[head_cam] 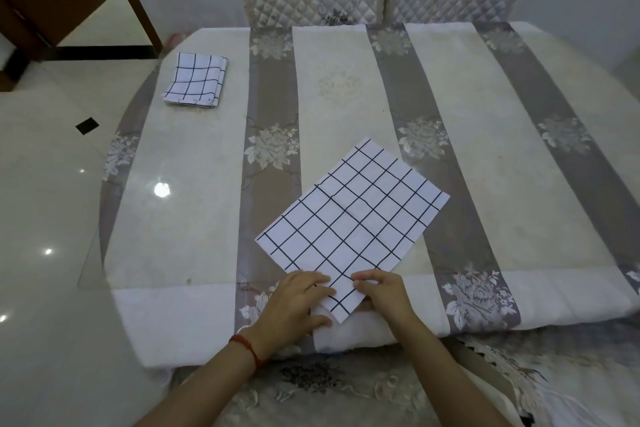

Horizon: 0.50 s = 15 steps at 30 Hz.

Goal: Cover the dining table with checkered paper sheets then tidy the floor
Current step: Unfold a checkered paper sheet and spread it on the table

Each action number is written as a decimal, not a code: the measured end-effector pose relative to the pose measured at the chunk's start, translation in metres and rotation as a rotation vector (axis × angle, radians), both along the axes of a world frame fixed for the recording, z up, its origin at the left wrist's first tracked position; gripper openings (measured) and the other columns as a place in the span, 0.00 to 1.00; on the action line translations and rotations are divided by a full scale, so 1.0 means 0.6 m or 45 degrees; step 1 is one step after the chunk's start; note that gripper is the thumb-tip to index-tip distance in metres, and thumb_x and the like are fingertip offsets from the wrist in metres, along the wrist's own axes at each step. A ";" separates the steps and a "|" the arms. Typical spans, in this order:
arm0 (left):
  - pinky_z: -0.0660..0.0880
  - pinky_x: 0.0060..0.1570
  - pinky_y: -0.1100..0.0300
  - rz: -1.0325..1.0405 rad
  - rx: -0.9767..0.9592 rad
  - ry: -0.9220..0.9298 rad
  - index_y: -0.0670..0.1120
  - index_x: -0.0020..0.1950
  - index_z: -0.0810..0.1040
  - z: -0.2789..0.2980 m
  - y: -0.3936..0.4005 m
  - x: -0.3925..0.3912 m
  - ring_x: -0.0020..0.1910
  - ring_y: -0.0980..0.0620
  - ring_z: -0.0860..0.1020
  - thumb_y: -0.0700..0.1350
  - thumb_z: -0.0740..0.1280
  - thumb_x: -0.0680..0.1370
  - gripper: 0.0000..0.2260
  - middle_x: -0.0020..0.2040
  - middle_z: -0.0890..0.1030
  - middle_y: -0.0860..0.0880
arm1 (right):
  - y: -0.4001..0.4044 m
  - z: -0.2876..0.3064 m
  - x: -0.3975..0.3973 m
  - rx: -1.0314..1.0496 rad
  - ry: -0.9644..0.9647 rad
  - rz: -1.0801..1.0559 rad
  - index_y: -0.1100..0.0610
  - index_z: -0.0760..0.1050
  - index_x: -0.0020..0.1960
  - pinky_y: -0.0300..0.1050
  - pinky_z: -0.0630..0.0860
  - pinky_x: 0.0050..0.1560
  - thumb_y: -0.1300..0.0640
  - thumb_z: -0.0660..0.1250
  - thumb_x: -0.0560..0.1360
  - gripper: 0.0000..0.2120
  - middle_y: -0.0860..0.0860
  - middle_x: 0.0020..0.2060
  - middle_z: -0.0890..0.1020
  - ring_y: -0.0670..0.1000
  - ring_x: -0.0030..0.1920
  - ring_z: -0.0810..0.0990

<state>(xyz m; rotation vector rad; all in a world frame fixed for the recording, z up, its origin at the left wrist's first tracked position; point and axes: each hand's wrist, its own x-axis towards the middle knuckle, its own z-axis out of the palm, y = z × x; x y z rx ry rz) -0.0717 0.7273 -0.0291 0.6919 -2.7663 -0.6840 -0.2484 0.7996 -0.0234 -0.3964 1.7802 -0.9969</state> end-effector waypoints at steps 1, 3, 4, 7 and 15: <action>0.78 0.48 0.61 0.037 0.010 0.074 0.46 0.46 0.83 0.003 0.001 -0.002 0.47 0.50 0.82 0.47 0.78 0.62 0.15 0.48 0.84 0.48 | 0.000 0.002 -0.001 0.005 -0.008 -0.011 0.54 0.81 0.37 0.34 0.77 0.30 0.68 0.67 0.72 0.11 0.52 0.37 0.82 0.49 0.38 0.79; 0.72 0.45 0.64 0.093 0.036 0.174 0.45 0.43 0.83 0.009 0.003 -0.006 0.41 0.52 0.82 0.43 0.69 0.69 0.05 0.43 0.84 0.49 | 0.001 0.005 -0.003 0.005 -0.023 -0.028 0.56 0.81 0.39 0.35 0.78 0.28 0.68 0.66 0.72 0.09 0.53 0.38 0.81 0.49 0.37 0.79; 0.71 0.44 0.65 0.119 0.054 0.187 0.44 0.42 0.83 0.011 0.003 -0.009 0.39 0.51 0.82 0.42 0.66 0.72 0.06 0.41 0.84 0.49 | 0.002 0.006 -0.004 0.003 -0.014 -0.030 0.57 0.81 0.42 0.37 0.78 0.28 0.67 0.66 0.73 0.07 0.54 0.38 0.81 0.49 0.36 0.79; 0.73 0.44 0.61 0.262 0.213 0.169 0.42 0.42 0.82 0.016 0.003 -0.018 0.39 0.50 0.81 0.38 0.67 0.72 0.04 0.40 0.83 0.47 | 0.007 0.011 -0.007 -0.008 0.104 -0.006 0.59 0.78 0.54 0.43 0.80 0.31 0.61 0.66 0.75 0.09 0.54 0.34 0.80 0.48 0.30 0.79; 0.72 0.40 0.70 0.596 0.621 0.291 0.40 0.40 0.82 0.034 -0.006 -0.044 0.40 0.54 0.77 0.37 0.70 0.72 0.02 0.40 0.83 0.45 | 0.030 0.042 -0.008 -0.266 1.115 0.468 0.54 0.73 0.62 0.47 0.61 0.66 0.63 0.61 0.66 0.24 0.55 0.67 0.67 0.54 0.68 0.63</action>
